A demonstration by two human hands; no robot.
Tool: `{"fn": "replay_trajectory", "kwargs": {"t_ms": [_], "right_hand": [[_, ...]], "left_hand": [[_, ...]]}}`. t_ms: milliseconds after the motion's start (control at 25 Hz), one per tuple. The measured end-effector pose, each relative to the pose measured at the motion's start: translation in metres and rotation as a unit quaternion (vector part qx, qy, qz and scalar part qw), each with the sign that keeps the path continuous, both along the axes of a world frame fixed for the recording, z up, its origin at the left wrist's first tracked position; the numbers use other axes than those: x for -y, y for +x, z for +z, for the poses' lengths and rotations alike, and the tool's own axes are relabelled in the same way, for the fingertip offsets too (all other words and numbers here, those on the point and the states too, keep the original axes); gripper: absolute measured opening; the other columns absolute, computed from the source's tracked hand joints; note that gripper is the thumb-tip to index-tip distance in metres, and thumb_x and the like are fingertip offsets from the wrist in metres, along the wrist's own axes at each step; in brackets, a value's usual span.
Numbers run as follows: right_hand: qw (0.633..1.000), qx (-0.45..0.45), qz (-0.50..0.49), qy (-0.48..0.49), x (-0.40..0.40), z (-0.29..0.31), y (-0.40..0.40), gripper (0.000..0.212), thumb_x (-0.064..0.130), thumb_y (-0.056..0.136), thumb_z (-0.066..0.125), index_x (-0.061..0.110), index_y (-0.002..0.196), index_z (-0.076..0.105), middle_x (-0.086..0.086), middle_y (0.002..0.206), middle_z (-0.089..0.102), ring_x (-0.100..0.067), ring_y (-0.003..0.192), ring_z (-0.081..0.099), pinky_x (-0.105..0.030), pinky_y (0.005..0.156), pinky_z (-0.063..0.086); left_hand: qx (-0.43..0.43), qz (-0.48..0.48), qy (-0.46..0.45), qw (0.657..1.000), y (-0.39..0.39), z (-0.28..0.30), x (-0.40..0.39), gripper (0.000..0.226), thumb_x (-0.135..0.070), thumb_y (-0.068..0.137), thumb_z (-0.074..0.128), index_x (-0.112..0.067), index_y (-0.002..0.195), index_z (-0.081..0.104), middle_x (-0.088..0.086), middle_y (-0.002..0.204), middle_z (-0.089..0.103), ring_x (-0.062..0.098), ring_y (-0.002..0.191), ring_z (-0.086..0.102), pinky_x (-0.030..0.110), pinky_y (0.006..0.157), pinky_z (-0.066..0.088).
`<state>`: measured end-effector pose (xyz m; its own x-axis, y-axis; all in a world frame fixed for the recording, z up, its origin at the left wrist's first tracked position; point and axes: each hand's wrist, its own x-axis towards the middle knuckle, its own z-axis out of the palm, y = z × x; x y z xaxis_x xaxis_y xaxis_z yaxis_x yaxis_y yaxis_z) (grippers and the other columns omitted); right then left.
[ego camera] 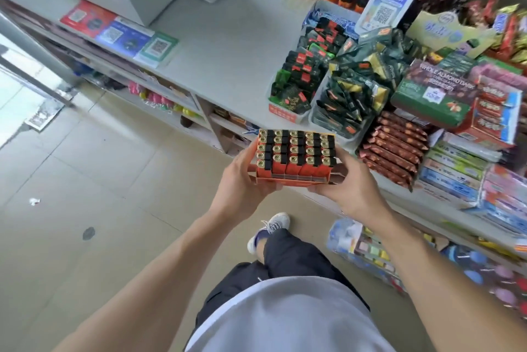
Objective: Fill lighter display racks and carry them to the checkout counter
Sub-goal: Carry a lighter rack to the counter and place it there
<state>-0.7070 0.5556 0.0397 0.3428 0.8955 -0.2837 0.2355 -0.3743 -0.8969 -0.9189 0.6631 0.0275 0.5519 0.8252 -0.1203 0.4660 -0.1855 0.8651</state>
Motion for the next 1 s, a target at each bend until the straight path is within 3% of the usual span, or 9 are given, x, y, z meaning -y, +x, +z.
{"fn": "replay_trajectory", "kwargs": {"t_ms": [120, 280, 520, 680, 800, 880, 1000], "right_hand": [[1.000, -0.007, -0.029, 0.005, -0.036, 0.000, 0.002, 0.067, 0.005, 0.071, 0.088, 0.045, 0.116, 0.058, 0.015, 0.101, 0.075, -0.003, 0.093, 0.071, -0.013, 0.079, 0.050], [0.998, 0.027, -0.057, 0.010, -0.072, 0.008, 0.017, 0.068, 0.019, 0.069, 0.092, 0.048, 0.119, 0.057, 0.022, 0.118, 0.067, 0.002, 0.115, 0.059, -0.029, 0.101, 0.045], [0.992, 0.055, -0.112, 0.012, -0.114, 0.028, 0.058, 0.084, 0.018, 0.069, 0.092, 0.042, 0.135, 0.046, 0.038, 0.118, 0.053, 0.015, 0.111, 0.053, -0.016, 0.103, 0.038], [0.989, 0.070, -0.127, 0.012, -0.131, 0.033, 0.076, 0.074, 0.022, 0.069, 0.091, 0.039, 0.131, 0.054, 0.024, 0.118, 0.066, 0.004, 0.113, 0.059, -0.030, 0.105, 0.045], [0.986, 0.076, -0.147, 0.010, -0.144, 0.039, 0.090, 0.081, 0.023, 0.071, 0.091, 0.033, 0.140, 0.050, 0.029, 0.122, 0.059, 0.003, 0.117, 0.055, -0.024, 0.105, 0.043], [0.983, 0.083, -0.161, 0.002, -0.155, 0.041, 0.103, 0.084, 0.025, 0.070, 0.091, 0.031, 0.142, 0.048, 0.030, 0.126, 0.057, 0.004, 0.118, 0.054, -0.020, 0.105, 0.042], [0.976, 0.097, -0.192, -0.018, -0.177, 0.047, 0.126, 0.089, 0.031, 0.068, 0.092, 0.031, 0.144, 0.047, 0.016, 0.131, 0.063, 0.003, 0.109, 0.063, -0.032, 0.105, 0.046]], "left_hand": [[-0.008, -0.032, 0.010, 0.999, 0.009, 0.005, -0.052, 0.080, -0.021, 0.071, 0.093, -0.034, 0.140, 0.052, -0.020, 0.107, 0.071, -0.005, 0.095, 0.068, 0.008, 0.075, 0.051], [-0.016, -0.067, 0.011, 0.998, 0.031, 0.013, -0.105, 0.084, -0.027, 0.072, 0.093, -0.033, 0.144, 0.048, -0.016, 0.110, 0.073, -0.003, 0.095, 0.070, 0.023, 0.080, 0.058], [-0.014, -0.127, 0.027, 0.991, 0.089, 0.029, -0.170, 0.078, -0.028, 0.073, 0.091, -0.035, 0.139, 0.051, -0.016, 0.110, 0.072, -0.002, 0.094, 0.069, 0.016, 0.072, 0.057], [-0.006, -0.154, 0.028, 0.988, 0.118, 0.032, -0.197, 0.076, -0.023, 0.072, 0.092, -0.037, 0.136, 0.054, -0.015, 0.106, 0.074, -0.001, 0.091, 0.071, 0.021, 0.070, 0.059], [-0.002, -0.186, 0.027, 0.982, 0.141, 0.035, -0.222, 0.076, -0.022, 0.071, 0.093, -0.035, 0.135, 0.055, -0.016, 0.105, 0.074, -0.002, 0.091, 0.071, 0.018, 0.069, 0.058], [0.005, -0.210, 0.021, 0.977, 0.158, 0.038, -0.238, 0.076, -0.024, 0.071, 0.092, -0.035, 0.135, 0.054, -0.017, 0.106, 0.074, 0.000, 0.094, 0.071, 0.024, 0.074, 0.059], [0.012, -0.232, 0.005, 0.973, 0.192, 0.048, -0.267, 0.075, -0.021, 0.071, 0.092, -0.037, 0.134, 0.054, -0.020, 0.103, 0.074, 0.000, 0.091, 0.071, 0.028, 0.075, 0.060]]}}
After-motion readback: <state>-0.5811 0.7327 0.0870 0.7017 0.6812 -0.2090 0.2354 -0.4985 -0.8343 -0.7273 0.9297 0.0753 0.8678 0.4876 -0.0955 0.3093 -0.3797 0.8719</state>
